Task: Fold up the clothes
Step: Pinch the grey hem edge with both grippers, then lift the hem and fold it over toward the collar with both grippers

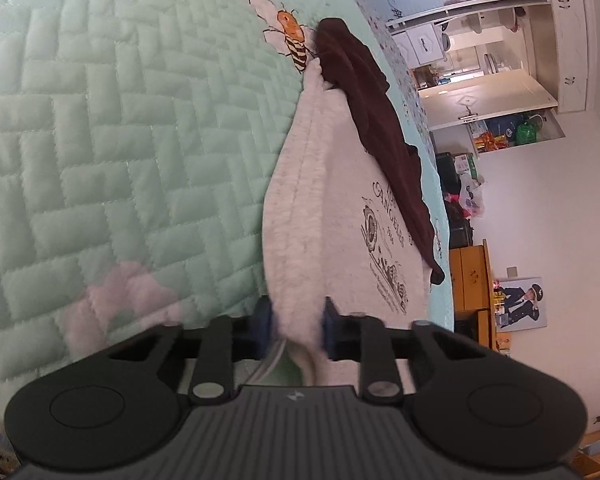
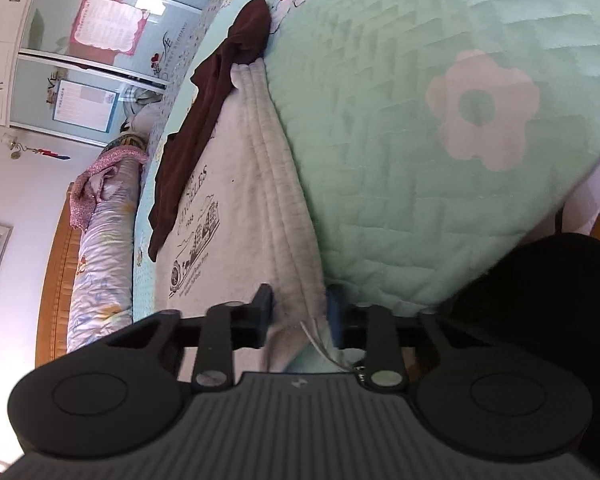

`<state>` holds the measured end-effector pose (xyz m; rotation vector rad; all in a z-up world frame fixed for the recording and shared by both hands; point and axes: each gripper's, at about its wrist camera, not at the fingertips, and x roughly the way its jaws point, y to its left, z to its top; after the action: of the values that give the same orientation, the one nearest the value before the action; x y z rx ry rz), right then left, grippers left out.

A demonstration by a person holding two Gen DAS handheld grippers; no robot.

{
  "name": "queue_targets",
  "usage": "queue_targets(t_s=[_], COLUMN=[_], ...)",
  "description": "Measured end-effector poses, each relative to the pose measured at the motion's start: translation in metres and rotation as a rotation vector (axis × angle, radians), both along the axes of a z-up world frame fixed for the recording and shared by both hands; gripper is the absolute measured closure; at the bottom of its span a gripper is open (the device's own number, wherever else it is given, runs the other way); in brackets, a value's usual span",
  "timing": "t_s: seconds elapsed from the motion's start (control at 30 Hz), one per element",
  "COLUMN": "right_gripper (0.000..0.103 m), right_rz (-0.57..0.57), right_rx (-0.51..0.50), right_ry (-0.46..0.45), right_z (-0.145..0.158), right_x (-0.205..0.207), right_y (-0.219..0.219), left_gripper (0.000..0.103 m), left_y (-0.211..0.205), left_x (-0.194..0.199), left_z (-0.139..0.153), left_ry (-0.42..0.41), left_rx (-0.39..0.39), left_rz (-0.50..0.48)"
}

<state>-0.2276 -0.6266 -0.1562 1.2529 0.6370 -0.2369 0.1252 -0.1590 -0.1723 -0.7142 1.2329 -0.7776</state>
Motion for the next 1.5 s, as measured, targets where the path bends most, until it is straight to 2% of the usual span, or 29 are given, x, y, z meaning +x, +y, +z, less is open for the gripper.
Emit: queue_targets(t_s=[0.17,0.37,0.53,0.7,0.83,0.97,1.07,1.13,1.2,1.27,1.3,1.33,1.4,1.5], right_gripper=[0.080,0.081,0.082,0.082,0.082,0.082,0.082,0.082,0.082,0.074,0.064,0.051,0.050,0.046], right_rz=[-0.014,-0.024,-0.088,-0.154,-0.217,-0.249,-0.269,-0.281,-0.292,-0.305,-0.319,-0.335,-0.359,-0.388], right_rx=[-0.018,-0.023,0.009,0.029,0.047,0.076,0.101,0.118,0.134,0.184,0.197,0.207,0.196,0.105], right_ry=[-0.052,-0.197,-0.286,-0.332,-0.335,-0.323,-0.315,-0.296,-0.274,-0.254,-0.227,-0.195,-0.168,-0.225], right_z=[0.019,0.065,0.089,0.106,0.110,0.105,0.093,0.080,0.064,0.040,0.030,0.021,0.010,0.019], right_x=[0.000,0.021,0.050,0.092,0.136,0.187,0.227,0.255,0.280,0.300,0.305,0.308,0.307,0.282], right_y=[0.008,0.005,-0.021,-0.054,-0.085,-0.123,-0.153,-0.172,-0.189,-0.207,-0.212,-0.217,-0.221,-0.215], left_gripper=[0.086,0.087,0.087,0.087,0.087,0.087,0.087,0.086,0.084,0.077,0.071,0.070,0.069,0.061], left_y=[-0.005,-0.027,-0.046,-0.079,-0.113,-0.150,-0.179,-0.197,-0.212,-0.220,-0.222,-0.224,-0.220,-0.205], left_x=[-0.006,0.009,0.042,0.087,0.130,0.174,0.213,0.237,0.267,0.289,0.297,0.304,0.307,0.303], left_z=[0.025,0.068,0.100,0.129,0.139,0.139,0.127,0.116,0.101,0.082,0.071,0.062,0.055,0.053], left_ry=[-0.063,-0.149,-0.177,-0.219,-0.227,-0.233,-0.221,-0.202,-0.145,-0.061,-0.022,0.007,0.005,-0.001], left_rx=[-0.035,-0.099,-0.147,-0.138,-0.099,-0.045,0.001,0.040,0.098,0.148,0.152,0.158,0.139,0.060], left_rz=[0.011,0.007,0.060,0.098,0.117,0.121,0.113,0.114,0.141,0.185,0.195,0.199,0.187,0.183])
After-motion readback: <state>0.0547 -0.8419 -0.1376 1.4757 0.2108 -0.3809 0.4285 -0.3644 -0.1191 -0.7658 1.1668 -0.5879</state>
